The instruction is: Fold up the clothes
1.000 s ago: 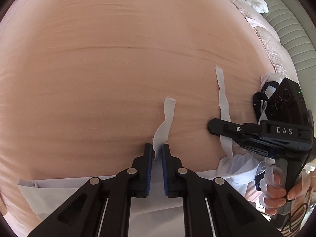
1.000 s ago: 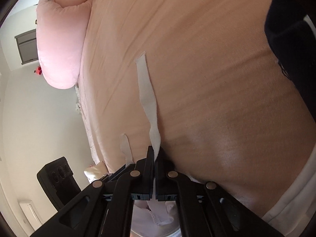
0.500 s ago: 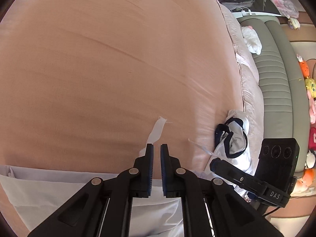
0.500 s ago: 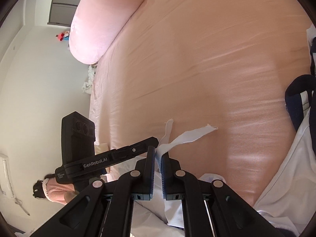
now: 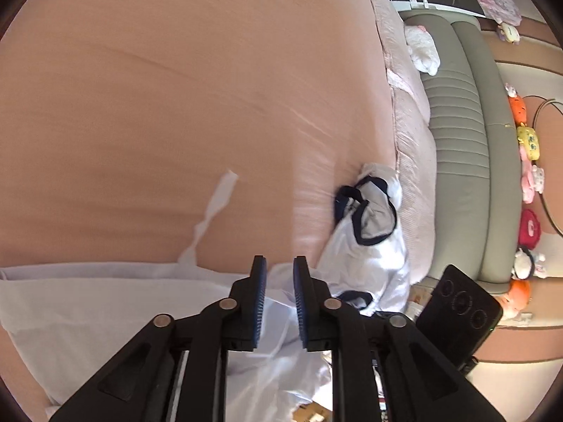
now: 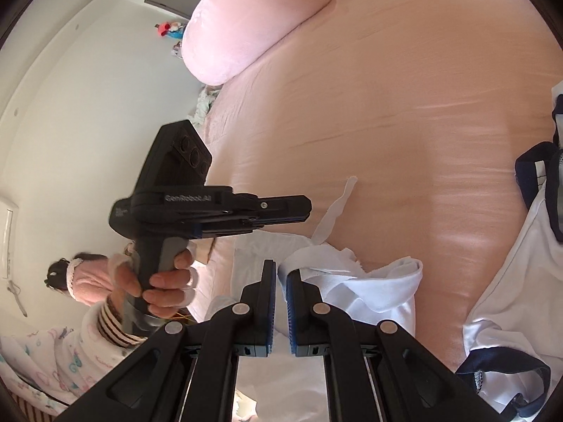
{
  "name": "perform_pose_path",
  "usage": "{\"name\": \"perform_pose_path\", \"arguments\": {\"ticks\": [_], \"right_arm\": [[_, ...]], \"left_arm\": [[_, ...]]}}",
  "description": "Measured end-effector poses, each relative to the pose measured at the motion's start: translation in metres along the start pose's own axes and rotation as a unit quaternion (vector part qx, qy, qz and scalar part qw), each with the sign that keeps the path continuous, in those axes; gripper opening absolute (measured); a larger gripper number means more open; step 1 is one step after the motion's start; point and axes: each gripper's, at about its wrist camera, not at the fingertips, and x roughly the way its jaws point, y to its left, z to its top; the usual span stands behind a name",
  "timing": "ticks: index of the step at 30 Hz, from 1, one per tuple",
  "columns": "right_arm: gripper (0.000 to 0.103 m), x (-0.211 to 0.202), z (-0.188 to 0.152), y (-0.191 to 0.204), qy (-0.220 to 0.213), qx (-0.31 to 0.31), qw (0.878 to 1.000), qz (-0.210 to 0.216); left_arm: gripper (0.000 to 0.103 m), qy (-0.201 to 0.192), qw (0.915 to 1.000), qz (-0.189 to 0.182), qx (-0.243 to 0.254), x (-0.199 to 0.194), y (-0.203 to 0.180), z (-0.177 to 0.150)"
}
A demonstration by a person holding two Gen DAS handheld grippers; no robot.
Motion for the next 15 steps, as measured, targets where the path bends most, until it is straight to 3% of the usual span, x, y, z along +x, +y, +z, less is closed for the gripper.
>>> {"name": "perform_pose_path", "arguments": {"ticks": [1, 2, 8, 15], "right_arm": [[0.005, -0.002, -0.002, 0.001, 0.005, -0.009, 1.000, -0.007], [0.005, -0.012, -0.010, -0.003, 0.010, -0.018, 1.000, -0.015], [0.005, -0.004, -0.021, 0.003, 0.041, -0.056, 0.996, -0.060], [0.005, 0.004, -0.030, -0.003, 0.059, -0.043, 0.993, -0.088]], "left_arm": [[0.057, 0.014, 0.9999, -0.003, 0.004, 0.003, -0.006, 0.000], [0.079, 0.023, 0.9997, -0.004, 0.009, 0.006, -0.009, -0.001], [0.081, 0.035, 0.9989, 0.004, 0.029, 0.019, -0.014, -0.014], [0.079, 0.047, 0.9975, 0.012, 0.052, 0.033, -0.020, -0.029]]}}
